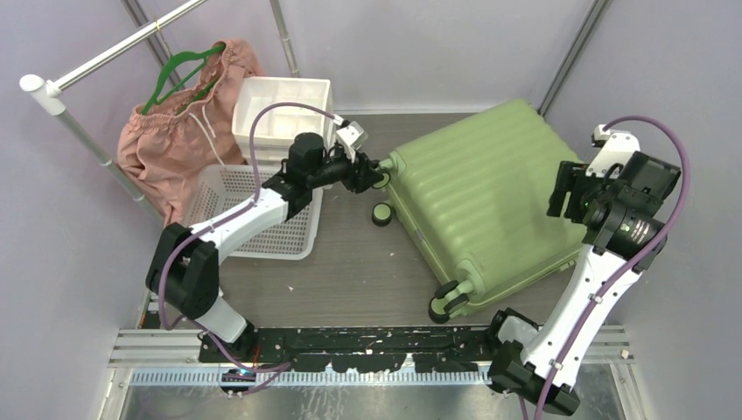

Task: Open, take out, and arrange the luggage
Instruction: Adjust the luggage at the center of the board.

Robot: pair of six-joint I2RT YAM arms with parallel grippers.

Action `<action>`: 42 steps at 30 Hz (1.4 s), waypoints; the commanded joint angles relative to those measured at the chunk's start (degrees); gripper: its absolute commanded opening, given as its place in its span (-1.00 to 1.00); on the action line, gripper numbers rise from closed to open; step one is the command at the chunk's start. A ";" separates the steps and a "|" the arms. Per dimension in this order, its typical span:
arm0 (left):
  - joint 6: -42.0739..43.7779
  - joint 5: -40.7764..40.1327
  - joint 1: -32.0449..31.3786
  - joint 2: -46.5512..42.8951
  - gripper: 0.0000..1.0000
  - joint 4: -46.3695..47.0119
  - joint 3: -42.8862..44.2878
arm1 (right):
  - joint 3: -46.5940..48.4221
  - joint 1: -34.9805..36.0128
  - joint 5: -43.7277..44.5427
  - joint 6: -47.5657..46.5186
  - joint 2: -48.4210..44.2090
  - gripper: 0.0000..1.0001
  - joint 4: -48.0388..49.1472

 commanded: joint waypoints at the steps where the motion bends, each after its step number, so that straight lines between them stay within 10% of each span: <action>1: -3.99 -5.20 1.36 -6.45 -1.00 -4.25 -2.14 | 3.19 -4.09 8.74 0.80 2.89 0.37 5.13; 11: -4.83 -2.88 1.36 -9.57 -1.00 -5.83 -4.78 | -1.32 -20.14 3.04 -11.94 8.63 -0.47 3.62; 24: -8.03 1.23 1.35 -11.23 -1.00 -9.21 -4.51 | -17.11 -22.51 -7.10 -7.94 10.91 -0.60 11.53; 42: -13.71 -1.03 0.99 -10.62 -1.00 -12.99 -1.11 | -0.54 4.26 -8.02 7.63 30.94 -0.58 25.25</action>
